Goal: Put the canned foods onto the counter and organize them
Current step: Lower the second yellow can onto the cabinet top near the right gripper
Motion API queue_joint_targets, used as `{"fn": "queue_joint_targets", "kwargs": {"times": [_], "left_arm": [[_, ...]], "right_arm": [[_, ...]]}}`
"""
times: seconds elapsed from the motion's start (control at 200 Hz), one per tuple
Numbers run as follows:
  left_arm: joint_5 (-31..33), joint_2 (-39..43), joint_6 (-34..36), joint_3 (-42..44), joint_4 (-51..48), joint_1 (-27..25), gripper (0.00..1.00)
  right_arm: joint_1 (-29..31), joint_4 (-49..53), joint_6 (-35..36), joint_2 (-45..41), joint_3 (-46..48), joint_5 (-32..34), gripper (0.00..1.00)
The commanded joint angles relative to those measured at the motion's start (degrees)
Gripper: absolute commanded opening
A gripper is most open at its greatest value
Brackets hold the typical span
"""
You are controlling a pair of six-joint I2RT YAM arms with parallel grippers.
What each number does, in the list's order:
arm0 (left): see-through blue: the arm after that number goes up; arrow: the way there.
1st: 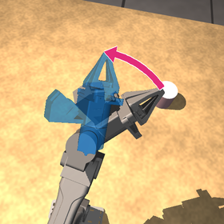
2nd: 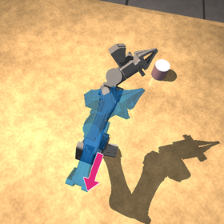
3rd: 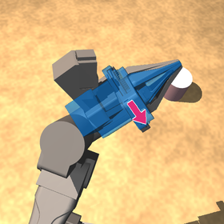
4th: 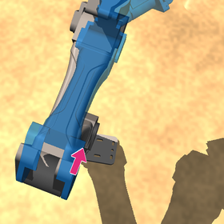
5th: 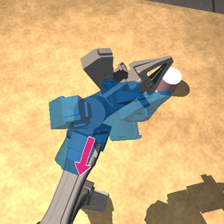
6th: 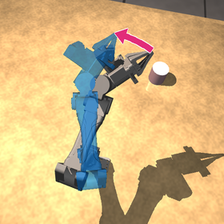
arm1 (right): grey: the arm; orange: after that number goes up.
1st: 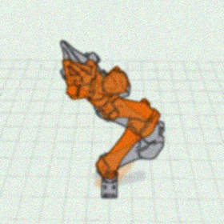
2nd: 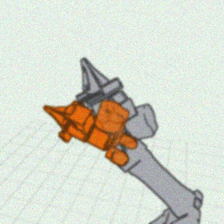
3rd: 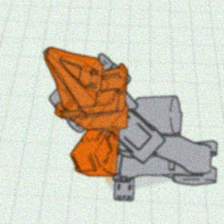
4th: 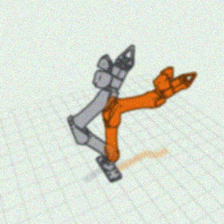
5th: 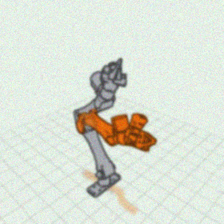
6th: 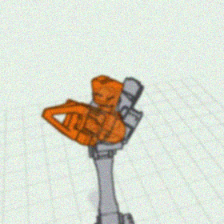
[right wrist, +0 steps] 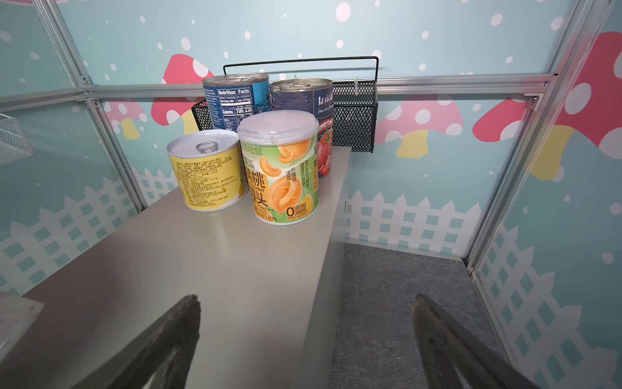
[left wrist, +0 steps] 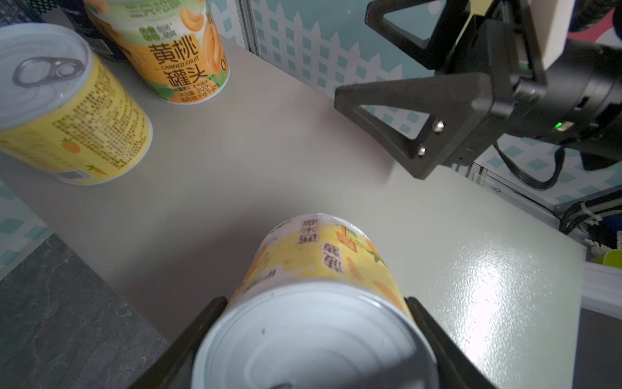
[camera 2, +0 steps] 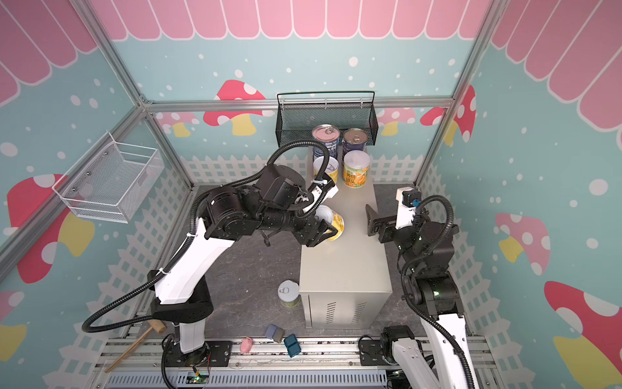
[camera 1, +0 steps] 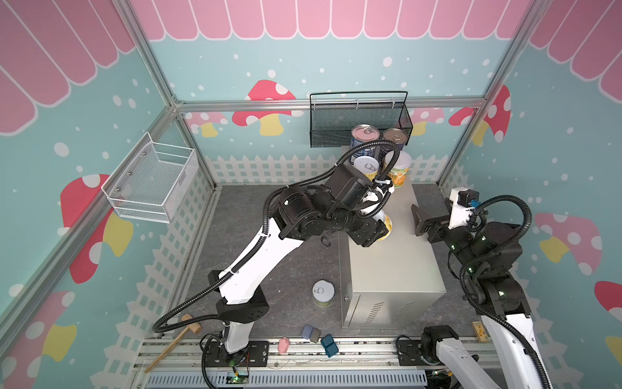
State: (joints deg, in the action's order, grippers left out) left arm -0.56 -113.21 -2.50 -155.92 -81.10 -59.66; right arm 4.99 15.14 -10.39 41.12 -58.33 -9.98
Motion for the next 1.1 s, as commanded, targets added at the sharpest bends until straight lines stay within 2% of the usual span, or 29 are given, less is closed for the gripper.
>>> {"fn": "queue_joint_targets", "kwargs": {"times": [0.0,0.26,0.53,0.816,0.926,1.096], "left_arm": [[-0.3,-2.5,0.8,-1.0,1.6,-0.5,0.69],[-1.8,-4.9,-1.7,-0.2,8.8,-0.7,0.77],[1.2,-5.9,-2.2,0.8,11.4,-0.6,0.83],[2.3,-5.0,-3.2,3.1,14.6,-0.6,0.84],[1.5,-2.5,-3.2,5.1,17.4,-0.2,0.86],[-3.0,5.2,-3.8,12.5,23.2,1.3,0.9]], "right_arm": [[0.4,-1.2,0.2,-0.7,0.4,-1.1,0.99],[0.4,-2.5,1.2,-2.6,1.5,-1.3,0.99],[0.4,-2.3,1.1,-2.9,1.5,-1.6,0.99],[0.4,-2.4,1.3,-3.1,1.6,-2.4,1.0],[0.4,-3.6,2.5,-3.6,2.9,-5.6,1.0],[0.4,-7.0,5.2,-5.5,5.5,-15.3,1.0]]}}
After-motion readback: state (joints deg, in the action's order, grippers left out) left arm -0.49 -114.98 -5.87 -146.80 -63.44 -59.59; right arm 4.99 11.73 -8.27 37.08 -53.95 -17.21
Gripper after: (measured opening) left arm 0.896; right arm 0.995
